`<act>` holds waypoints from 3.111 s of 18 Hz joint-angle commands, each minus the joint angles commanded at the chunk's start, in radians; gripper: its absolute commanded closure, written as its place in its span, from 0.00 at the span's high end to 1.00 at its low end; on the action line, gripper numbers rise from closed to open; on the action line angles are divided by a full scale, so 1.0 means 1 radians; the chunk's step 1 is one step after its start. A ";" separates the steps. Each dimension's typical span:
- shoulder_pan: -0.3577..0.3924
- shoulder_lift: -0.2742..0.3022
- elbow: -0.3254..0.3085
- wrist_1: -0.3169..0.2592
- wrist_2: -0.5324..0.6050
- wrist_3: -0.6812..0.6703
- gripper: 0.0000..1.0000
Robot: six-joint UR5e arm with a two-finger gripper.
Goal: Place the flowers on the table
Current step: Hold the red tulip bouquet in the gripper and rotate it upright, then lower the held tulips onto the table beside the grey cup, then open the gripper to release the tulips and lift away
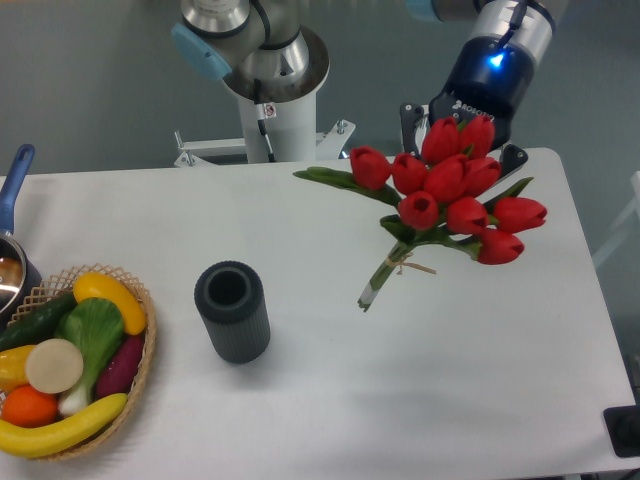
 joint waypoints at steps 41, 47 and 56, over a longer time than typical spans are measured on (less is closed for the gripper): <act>-0.357 -0.225 -0.028 -0.051 1.288 0.219 0.29; -0.394 -0.354 0.028 -0.040 1.287 0.216 0.36; -0.396 -0.384 0.107 -0.032 1.289 0.221 1.00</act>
